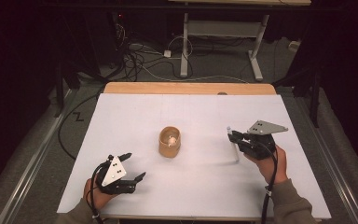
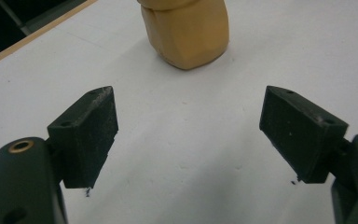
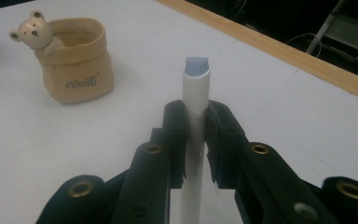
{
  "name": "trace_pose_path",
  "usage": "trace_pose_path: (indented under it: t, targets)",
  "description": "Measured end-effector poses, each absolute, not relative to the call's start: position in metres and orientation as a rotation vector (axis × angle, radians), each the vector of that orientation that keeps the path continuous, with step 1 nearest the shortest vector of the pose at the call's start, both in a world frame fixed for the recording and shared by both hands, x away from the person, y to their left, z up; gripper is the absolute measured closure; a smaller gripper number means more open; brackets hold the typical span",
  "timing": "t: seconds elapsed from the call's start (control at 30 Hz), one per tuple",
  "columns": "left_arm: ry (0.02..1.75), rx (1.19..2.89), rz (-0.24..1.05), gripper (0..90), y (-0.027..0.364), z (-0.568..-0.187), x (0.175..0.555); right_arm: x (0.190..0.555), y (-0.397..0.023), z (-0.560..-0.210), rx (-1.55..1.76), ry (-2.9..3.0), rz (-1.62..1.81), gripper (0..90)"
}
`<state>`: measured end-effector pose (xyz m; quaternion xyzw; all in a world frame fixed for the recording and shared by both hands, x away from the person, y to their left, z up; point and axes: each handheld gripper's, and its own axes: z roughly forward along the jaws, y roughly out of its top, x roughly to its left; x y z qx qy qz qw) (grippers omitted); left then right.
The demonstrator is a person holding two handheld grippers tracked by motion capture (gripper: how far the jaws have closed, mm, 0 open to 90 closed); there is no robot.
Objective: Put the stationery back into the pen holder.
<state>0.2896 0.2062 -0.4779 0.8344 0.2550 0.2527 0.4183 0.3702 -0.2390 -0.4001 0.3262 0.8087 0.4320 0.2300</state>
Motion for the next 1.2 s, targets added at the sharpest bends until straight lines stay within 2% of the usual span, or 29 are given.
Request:
trace_pose_path:
  t: [0.4, 1.2]
  targets:
    - [0.639, 2.096, 0.631, 18.6, 0.206, -0.479, 0.290, 0.367, -0.231, -0.390, 0.840, 2.110, 1.312, 79.1]
    - [0.640, 2.092, 0.625, 18.6, 0.208, -0.479, 0.291, 0.376, -0.162, -0.363, 0.683, 2.045, 1.494, 79.1]
